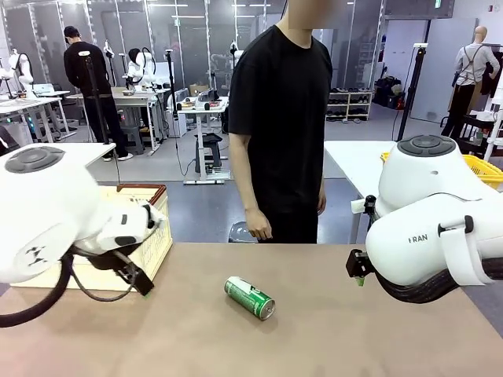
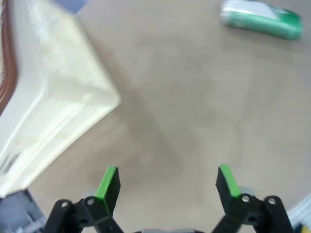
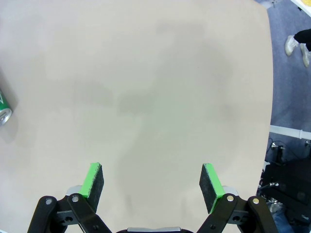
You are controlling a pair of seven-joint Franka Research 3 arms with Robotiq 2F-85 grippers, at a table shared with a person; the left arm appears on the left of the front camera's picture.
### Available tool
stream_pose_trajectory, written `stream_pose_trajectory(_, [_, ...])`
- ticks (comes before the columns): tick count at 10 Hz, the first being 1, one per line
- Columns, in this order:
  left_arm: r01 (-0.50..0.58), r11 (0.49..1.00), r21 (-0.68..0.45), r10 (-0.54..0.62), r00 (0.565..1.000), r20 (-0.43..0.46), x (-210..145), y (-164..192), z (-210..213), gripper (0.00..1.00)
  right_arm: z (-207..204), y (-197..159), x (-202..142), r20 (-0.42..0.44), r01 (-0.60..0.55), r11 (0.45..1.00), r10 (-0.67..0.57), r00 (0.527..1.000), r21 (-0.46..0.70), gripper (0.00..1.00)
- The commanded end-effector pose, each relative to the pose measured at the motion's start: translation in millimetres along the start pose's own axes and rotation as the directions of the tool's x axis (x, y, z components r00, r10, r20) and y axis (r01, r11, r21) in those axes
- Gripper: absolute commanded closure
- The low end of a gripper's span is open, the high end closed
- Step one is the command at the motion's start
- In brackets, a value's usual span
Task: Place the drinks into the Shopping basket.
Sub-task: Pick up one drink and place it into the Shopping basket.
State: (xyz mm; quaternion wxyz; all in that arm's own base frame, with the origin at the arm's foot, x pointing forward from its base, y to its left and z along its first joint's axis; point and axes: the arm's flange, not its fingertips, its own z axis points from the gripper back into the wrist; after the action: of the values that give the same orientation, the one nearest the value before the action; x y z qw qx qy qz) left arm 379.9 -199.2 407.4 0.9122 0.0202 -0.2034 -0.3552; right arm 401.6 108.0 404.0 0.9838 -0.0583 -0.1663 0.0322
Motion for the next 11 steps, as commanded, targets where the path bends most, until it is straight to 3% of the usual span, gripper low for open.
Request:
stream_pose_trajectory(1, [0.171,0.984,-0.056,-0.174,0.983,-0.051,40.4,4.1,5.7,0.00,-1.8,-0.8,0.4,-0.005,0.007,1.000,-0.007,1.000,0.003,0.00])
stream_pose_trajectory(3, [0.367,0.925,-0.101,-0.375,0.924,-0.074,93.6,-6.1,-2.4,0.00,-1.8,-0.8,0.4,-0.005,0.007,1.000,-0.007,1.000,0.003,0.00])
stream_pose_trajectory(5, [0.554,0.807,-0.205,-0.577,0.814,-0.074,134.0,-15.7,-13.6,0.00,-1.8,-0.8,0.4,-0.005,0.007,1.000,-0.007,1.000,0.003,0.00])
stream_pose_trajectory(8, [0.686,0.677,-0.267,-0.713,0.701,-0.007,164.4,-35.9,-28.0,0.00,-1.8,-0.8,0.4,-0.005,0.007,1.000,-0.007,1.000,0.003,0.00])
stream_pose_trajectory(9, [0.708,0.658,-0.257,-0.731,0.683,0.011,170.2,-40.1,-31.6,0.00,-1.8,-0.8,0.4,-0.005,0.007,1.000,-0.007,1.000,0.003,0.00])
stream_pose_trajectory(10, [0.652,0.723,-0.226,-0.673,0.739,-0.020,157.8,-41.0,-31.2,0.00,-1.8,-0.8,0.4,-0.005,0.007,1.000,-0.007,1.000,0.003,0.00])
stream_pose_trajectory(11, [0.652,0.723,-0.226,-0.673,0.739,-0.020,157.8,-41.0,-31.2,0.00,-1.8,-0.8,0.4,-0.005,0.007,1.000,-0.007,1.000,0.003,0.00])
